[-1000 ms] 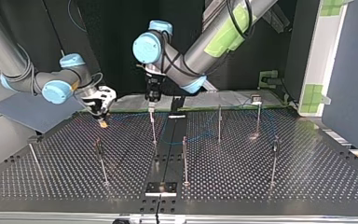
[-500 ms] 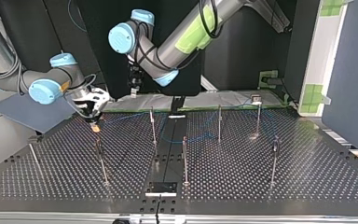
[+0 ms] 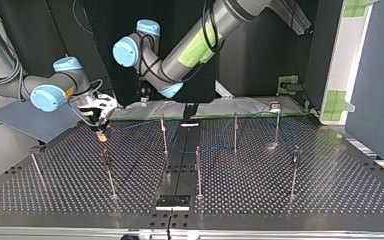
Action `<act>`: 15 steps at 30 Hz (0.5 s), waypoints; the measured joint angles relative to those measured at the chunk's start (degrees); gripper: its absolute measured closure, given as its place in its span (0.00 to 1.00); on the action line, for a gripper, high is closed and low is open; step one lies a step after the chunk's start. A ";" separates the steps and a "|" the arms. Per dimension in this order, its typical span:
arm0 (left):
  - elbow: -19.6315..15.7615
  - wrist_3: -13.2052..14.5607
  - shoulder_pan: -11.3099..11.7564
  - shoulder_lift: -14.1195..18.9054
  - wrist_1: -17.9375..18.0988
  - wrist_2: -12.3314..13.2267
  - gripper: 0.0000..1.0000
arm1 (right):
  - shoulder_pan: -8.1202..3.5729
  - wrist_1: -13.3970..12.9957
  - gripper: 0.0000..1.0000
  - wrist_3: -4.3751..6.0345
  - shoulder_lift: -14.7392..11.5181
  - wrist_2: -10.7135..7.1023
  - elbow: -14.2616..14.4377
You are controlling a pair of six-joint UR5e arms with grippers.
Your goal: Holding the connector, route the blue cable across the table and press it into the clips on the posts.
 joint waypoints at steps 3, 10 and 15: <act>1.74 -0.13 -0.29 -1.19 0.18 -0.61 0.00 | 0.00 -0.07 1.00 0.06 0.00 -0.26 0.00; 5.30 -0.61 -0.93 -1.72 1.19 -3.11 0.00 | 0.00 -0.16 1.00 0.26 0.01 -0.40 -0.02; 7.56 -1.75 -1.43 -1.74 2.42 -5.30 0.00 | -0.03 -0.22 1.00 0.35 0.04 -0.42 0.01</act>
